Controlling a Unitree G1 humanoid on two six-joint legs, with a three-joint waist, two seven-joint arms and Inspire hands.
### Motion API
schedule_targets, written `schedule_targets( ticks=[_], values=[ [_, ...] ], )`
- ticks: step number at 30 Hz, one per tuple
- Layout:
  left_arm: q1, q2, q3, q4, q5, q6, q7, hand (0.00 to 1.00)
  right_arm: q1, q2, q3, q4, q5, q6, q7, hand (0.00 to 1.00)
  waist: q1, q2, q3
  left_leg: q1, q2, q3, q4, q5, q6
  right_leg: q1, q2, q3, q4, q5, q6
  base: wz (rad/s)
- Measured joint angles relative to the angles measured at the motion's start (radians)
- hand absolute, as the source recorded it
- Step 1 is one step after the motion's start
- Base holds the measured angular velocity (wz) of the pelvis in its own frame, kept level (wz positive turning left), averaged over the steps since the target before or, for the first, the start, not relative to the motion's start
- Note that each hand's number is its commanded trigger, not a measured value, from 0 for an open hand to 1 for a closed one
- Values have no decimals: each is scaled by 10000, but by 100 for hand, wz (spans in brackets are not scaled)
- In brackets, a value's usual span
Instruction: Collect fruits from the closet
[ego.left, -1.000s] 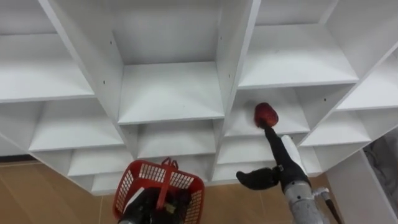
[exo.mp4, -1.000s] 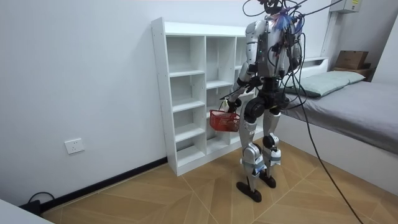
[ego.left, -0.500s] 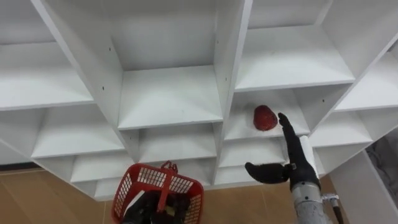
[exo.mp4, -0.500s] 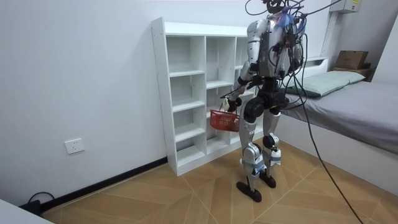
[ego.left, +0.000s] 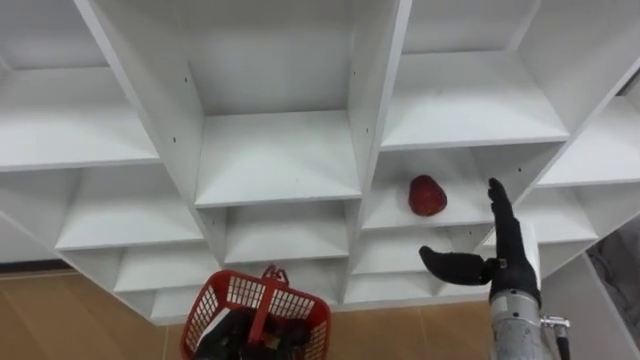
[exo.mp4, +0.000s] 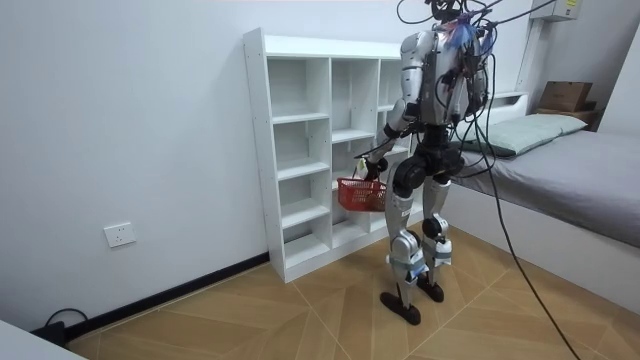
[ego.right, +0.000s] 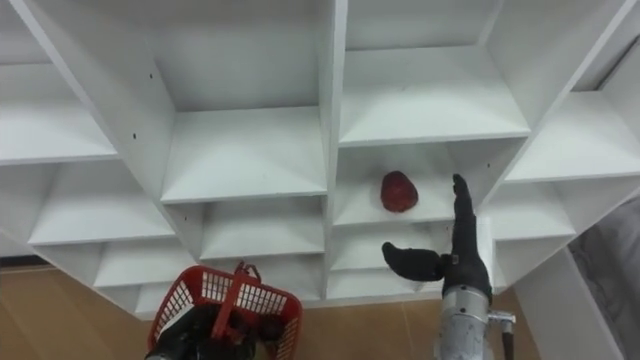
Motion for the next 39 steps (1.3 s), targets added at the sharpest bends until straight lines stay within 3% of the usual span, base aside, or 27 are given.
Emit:
schedule_targets(
  ticks=[2, 7, 9, 12, 19, 21, 23, 30, 37, 39],
  values=[
    [-5, 178, 20, 1, -6, 0, 0, 100, -277, -304, -5, 344, 542, 4, -50, 0, 7, -54, 1, 35, 4, 0, 8, 0, 0, 59, -2, -35, 7, 2, -5, 0],
    [-6, 218, 221, 1, 82, 7, -1, 100, -516, -833, -75, 350, 695, 33, 178, 0, 129, -205, 1, -6, 8, 1, 10, 0, -1, 19, -19, -94, 21, -10, -13, 0],
    [-6, 251, 337, 2, 82, 73, -21, 100, -1017, -1023, -158, 780, 688, 34, 449, 0, 154, -388, -8, -6, 14, -3, 11, 1, -1, -57, -59, -140, 173, -76, -37, 0],
    [-4, 317, 524, 2, 289, 115, -94, 100, -1802, -1118, -359, 1539, 732, 216, 902, 0, 169, -587, -6, -13, 23, -11, 22, 0, -2, -102, -58, -137, 142, -76, -38, 0],
    [-91, 549, 744, 0, 304, 306, -399, 100, -2579, -1148, -397, 2028, 717, 264, 1479, 0, 190, -693, -55, -320, 11, -234, 262, -4, 5, -151, -151, -367, 181, -80, -23, 9],
    [-181, 568, 926, 0, 301, 311, -451, 100, -2884, -1240, -407, 2335, 687, 376, 1547, 0, 324, -726, -65, -447, 14, -243, 358, -9, 10, -249, -158, -386, 226, -82, -26, 5],
    [-412, 566, 1044, 1, 307, 403, -461, 100, -3284, -1577, -441, 2630, 678, 681, 1698, 0, 447, -745, -60, -757, 15, -304, 421, -9, 10, -536, -187, -525, 396, -100, -44, 13],
    [-557, 565, 973, 3, 286, 612, -483, 100, -4095, -1813, -457, 3459, 742, 924, 1805, 0, 576, -898, 36, -1593, -5, -517, 957, -11, 11, -1370, -288, -575, 963, -242, -114, 6],
    [-749, 607, 756, 85, 292, 653, -575, 100, -5425, -1839, -456, 4846, 1031, 890, 1804, 0, 775, -728, 211, -2663, -3, -773, 1606, -40, 5, -2301, -403, -853, 1596, -297, -230, 13],
    [-851, 607, 567, 212, 292, 653, -588, 100, -5619, -1839, -436, 5119, 1036, 886, 1756, 0, 1103, -689, 238, -2918, -13, -840, 1757, -40, 4, -2552, -462, -923, 1808, -353, -272, 7]
  ],
)
